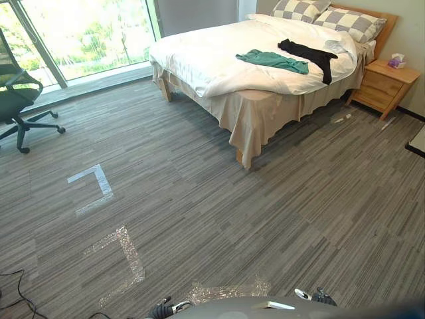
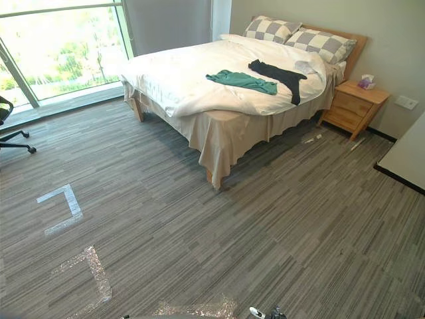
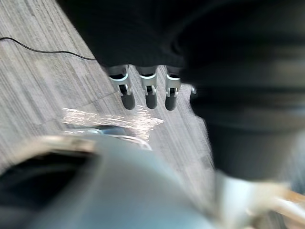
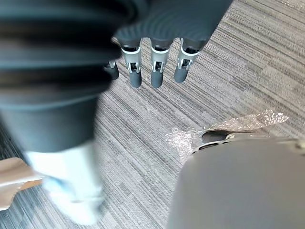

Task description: Tidy the bed and pick cloth on bed and put in laundry

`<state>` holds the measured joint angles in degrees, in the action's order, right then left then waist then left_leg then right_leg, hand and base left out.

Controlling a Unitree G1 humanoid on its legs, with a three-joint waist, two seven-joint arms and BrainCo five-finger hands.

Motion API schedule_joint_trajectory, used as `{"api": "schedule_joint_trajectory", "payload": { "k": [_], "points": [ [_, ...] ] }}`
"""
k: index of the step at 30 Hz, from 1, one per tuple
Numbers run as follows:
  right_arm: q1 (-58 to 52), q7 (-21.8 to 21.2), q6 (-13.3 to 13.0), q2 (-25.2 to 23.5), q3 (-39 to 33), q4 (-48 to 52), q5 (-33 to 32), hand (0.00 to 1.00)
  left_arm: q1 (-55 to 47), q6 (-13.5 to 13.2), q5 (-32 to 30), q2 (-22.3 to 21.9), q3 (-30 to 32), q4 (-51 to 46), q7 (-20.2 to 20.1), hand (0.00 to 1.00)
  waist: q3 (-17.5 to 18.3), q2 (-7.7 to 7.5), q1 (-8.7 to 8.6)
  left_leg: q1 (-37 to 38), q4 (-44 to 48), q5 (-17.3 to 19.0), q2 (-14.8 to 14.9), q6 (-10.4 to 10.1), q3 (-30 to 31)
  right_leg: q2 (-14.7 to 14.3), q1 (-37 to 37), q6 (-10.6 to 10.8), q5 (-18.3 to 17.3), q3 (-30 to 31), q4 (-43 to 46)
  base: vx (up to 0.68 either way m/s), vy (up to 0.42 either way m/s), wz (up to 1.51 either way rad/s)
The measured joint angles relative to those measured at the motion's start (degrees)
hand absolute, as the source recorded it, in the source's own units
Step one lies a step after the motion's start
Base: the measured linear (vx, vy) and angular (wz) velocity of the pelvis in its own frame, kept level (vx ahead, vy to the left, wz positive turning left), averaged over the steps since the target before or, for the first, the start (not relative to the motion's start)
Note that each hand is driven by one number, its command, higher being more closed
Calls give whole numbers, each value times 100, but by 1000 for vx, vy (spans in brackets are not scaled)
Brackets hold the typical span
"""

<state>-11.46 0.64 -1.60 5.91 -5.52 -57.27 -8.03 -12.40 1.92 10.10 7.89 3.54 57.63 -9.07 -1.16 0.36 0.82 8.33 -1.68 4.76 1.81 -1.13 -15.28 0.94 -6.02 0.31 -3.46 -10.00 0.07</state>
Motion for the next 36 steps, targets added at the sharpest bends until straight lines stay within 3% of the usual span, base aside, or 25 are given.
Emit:
{"api": "schedule_joint_trajectory", "payload": {
  "k": [9, 23, 25, 28, 30, 33, 34, 36],
  "points": [
    [59, -25, -2, -20, -97, 20, -84, 0, 43, -119, -66, -37, 2, 0, 32, 0, -54, 10, -13, 177, -215, -47, -16, -150, -142, 0, -56, 109, -7, -48, -21, 8, -3, -3],
    [36, 0, 15, -72, -238, 128, -418, 0, 80, -91, -286, -59, -1, -17, 31, 0, -154, 5, -36, 271, -382, -141, -51, -42, -177, 13, -25, 79, -28, -96, 14, -44, -21, 0],
    [32, 7, 16, -75, -274, 131, -497, 0, 103, -88, -284, -63, -1, -17, 33, 0, -181, -7, -20, 272, -380, -121, -48, -14, -261, 23, 117, 33, -131, -14, 252, -6, -12, -22],
    [57, 62, 22, -106, -357, 232, -661, 0, 173, -30, -278, -50, -1, -8, 53, 0, -305, -27, -13, 281, -291, -45, -15, 10, -516, 132, 728, 231, -489, 20, 1488, 1, -4, -38],
    [104, 69, 14, -195, -509, 242, -758, 0, 190, -33, -274, -30, 0, -9, 78, 0, -444, -42, -14, 369, -137, 60, 62, 9, -717, 180, 1001, 260, -532, -92, 2143, -35, 8, -52],
    [116, 78, 36, -483, -793, 186, -837, 0, 193, -30, -277, 163, 2, 2, 118, 0, -495, -298, -11, 398, 121, 276, 68, -76, -927, 332, 910, 27, -787, -662, 2022, 5, -81, -45],
    [114, 78, 75, -520, -870, 150, -901, 0, 202, -10, -289, 190, -1, 83, 178, 0, -516, -305, -25, 436, 73, 278, 85, -83, -936, 268, 722, -106, -806, -791, 1674, 54, -115, -6],
    [65, 83, 164, -511, -1027, 120, -1109, 0, 282, 12, -308, 141, -9, 218, 215, 0, -539, -238, -114, 500, -154, 206, 136, -135, -923, 131, 597, -123, -652, -884, 1314, 57, -84, 8]
  ]
}}
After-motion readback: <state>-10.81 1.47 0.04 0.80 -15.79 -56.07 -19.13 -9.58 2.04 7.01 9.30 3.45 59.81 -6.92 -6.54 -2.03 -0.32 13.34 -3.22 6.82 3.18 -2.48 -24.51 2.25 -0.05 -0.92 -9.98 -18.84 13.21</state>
